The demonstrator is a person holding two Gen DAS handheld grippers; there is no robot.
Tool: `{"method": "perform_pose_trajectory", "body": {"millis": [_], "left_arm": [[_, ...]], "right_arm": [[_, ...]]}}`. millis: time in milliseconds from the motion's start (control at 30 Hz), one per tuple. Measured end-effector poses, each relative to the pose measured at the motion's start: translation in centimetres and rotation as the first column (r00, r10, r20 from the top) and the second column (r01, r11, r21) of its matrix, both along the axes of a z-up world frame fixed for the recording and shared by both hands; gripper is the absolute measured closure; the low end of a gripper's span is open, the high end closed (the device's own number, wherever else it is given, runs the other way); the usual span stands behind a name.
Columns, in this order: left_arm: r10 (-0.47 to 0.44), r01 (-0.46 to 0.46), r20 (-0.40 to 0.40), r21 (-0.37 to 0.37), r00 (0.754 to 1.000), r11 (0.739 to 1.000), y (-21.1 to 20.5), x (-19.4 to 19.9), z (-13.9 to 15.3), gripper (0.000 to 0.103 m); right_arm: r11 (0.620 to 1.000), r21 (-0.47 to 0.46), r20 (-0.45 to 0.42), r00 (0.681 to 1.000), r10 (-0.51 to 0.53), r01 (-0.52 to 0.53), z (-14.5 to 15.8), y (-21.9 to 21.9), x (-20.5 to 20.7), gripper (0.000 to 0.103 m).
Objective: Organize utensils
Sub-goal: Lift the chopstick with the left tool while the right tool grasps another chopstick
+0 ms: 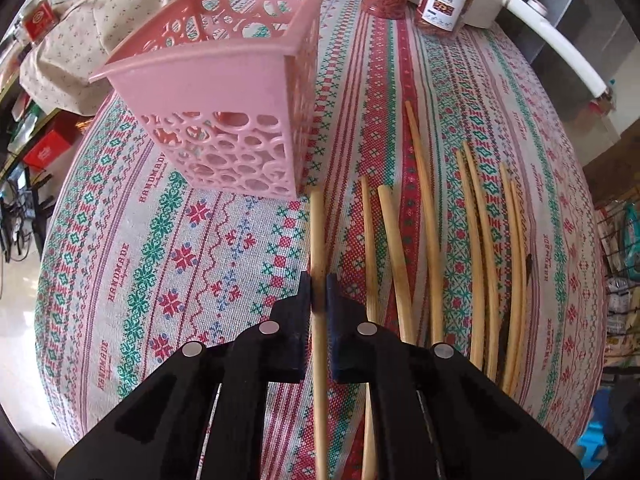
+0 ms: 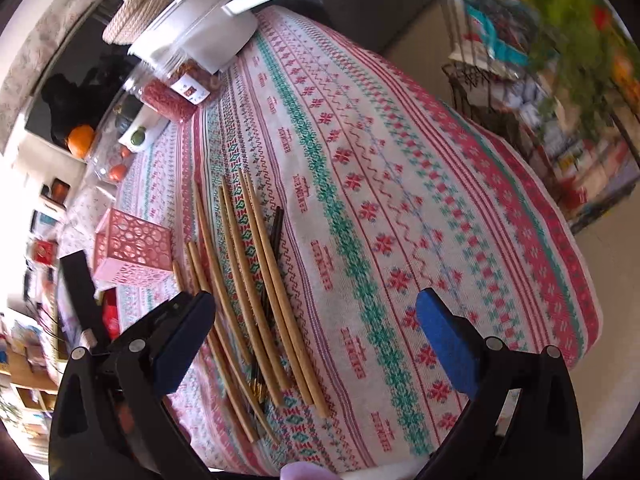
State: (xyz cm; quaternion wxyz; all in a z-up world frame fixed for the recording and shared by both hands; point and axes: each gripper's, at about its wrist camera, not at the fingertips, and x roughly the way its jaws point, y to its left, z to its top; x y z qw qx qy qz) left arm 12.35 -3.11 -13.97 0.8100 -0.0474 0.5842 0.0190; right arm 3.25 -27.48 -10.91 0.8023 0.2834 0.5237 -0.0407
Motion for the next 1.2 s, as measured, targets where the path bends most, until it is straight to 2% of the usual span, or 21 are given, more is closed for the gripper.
{"method": "perform_pose_trajectory", "body": {"millis": [100, 200, 333, 400, 600, 733, 800, 1000, 1100, 1133, 1200], "left_arm": [[-0.02, 0.021, 0.011, -0.063, 1.0, 0.998, 2.1, -1.7, 0.6, 0.097], [-0.073, 0.078, 0.081, -0.056, 0.994, 0.995, 3.3, -3.6, 2.7, 0.097], [-0.113, 0.125, 0.174, -0.059, 0.978, 0.99, 5.5, -5.7, 5.9, 0.097], [-0.11, 0.125, 0.203, -0.063, 0.973, 0.99, 6.7, -6.1, 7.0, 0.097], [-0.092, 0.119, 0.228, -0.107, 0.969, 0.987, 9.7, -7.0, 8.5, 0.096], [-0.087, 0.119, 0.211, -0.14, 0.974, 0.983, 10.2, -6.5, 8.7, 0.096], [-0.087, 0.121, 0.206, -0.156, 0.975, 0.98, 10.4, -6.6, 8.8, 0.096], [-0.083, 0.117, 0.22, -0.147, 0.972, 0.982, 10.6, -6.7, 9.1, 0.096], [-0.077, 0.109, 0.207, -0.144, 0.975, 0.984, 10.7, -6.6, 8.8, 0.096], [-0.076, 0.107, 0.203, -0.144, 0.976, 0.984, 10.7, -6.5, 8.7, 0.096], [-0.076, 0.107, 0.202, -0.144, 0.976, 0.984, 10.8, -6.5, 8.6, 0.096]], "right_arm": [[0.996, -0.085, 0.033, 0.999, 0.025, -0.022, 0.6, 1.4, 1.5, 0.005], [0.994, -0.093, 0.042, 0.997, 0.059, -0.055, 0.5, 2.7, 4.1, 0.007], [0.993, -0.045, -0.002, 0.994, 0.109, -0.109, -1.0, 3.6, 7.5, 0.032], [0.992, -0.064, -0.022, 0.994, 0.105, -0.107, -1.8, 3.7, 9.1, 0.037], [0.982, -0.133, -0.084, 0.989, 0.122, -0.133, -3.9, 4.4, 11.4, 0.047], [0.963, -0.226, -0.099, 0.987, 0.129, -0.148, -4.3, 5.4, 12.0, 0.054], [0.965, -0.22, -0.093, 0.988, 0.127, -0.145, -4.3, 5.6, 12.1, 0.055], [0.966, -0.225, -0.094, 0.989, 0.111, -0.129, -4.3, 5.1, 12.0, 0.072], [0.961, -0.246, -0.096, 0.99, 0.103, -0.124, -4.4, 5.3, 12.0, 0.082], [0.964, -0.239, -0.096, 0.99, 0.099, -0.119, -4.5, 5.2, 12.1, 0.091], [0.972, -0.208, -0.094, 0.992, 0.09, -0.108, -4.4, 4.9, 12.1, 0.091]]}}
